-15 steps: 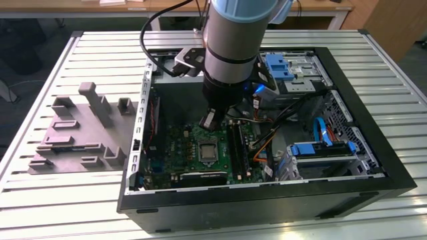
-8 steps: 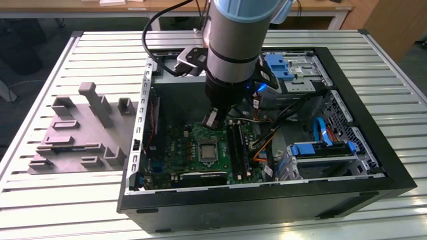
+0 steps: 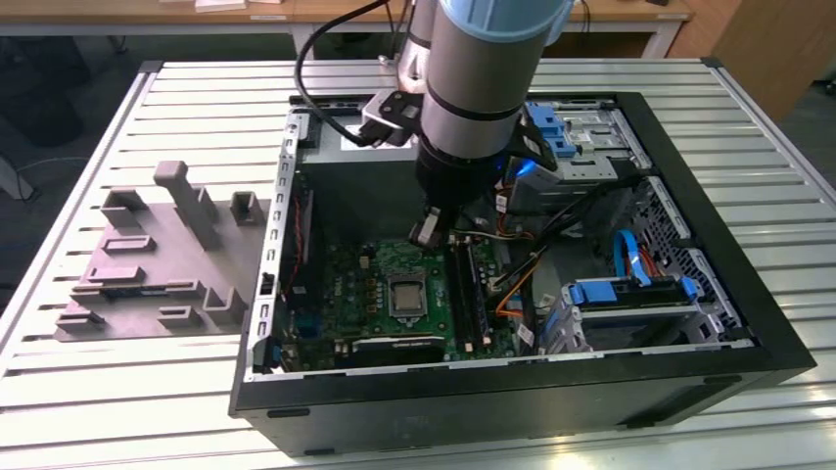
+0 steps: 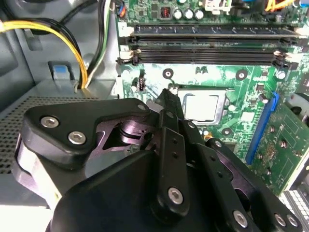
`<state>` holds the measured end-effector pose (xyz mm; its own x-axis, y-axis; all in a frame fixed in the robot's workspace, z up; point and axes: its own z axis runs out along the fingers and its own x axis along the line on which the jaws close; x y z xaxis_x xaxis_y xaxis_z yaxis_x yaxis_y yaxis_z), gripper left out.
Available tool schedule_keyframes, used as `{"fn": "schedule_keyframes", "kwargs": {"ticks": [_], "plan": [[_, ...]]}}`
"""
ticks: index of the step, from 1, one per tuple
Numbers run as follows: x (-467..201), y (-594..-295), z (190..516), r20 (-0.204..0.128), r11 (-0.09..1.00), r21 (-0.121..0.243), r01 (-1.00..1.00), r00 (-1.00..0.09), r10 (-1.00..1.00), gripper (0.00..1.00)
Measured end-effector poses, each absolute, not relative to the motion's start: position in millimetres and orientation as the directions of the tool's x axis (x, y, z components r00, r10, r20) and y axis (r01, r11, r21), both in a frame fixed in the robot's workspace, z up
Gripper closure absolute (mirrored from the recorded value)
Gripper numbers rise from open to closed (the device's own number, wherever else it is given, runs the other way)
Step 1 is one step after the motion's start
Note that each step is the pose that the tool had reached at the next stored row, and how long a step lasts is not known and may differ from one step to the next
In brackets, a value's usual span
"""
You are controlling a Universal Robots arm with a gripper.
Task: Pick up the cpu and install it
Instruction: 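Install the first cpu locking lever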
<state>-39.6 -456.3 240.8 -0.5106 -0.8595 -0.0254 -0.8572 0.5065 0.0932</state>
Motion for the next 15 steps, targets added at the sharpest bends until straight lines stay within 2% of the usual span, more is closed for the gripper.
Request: {"fn": "schedule_keyframes", "kwargs": {"ticks": [15], "plan": [[-32.1, -450.0, 240.8, -0.025, 0.507, 0.093, -0.857, -0.511, -0.859, 0.89]]}}
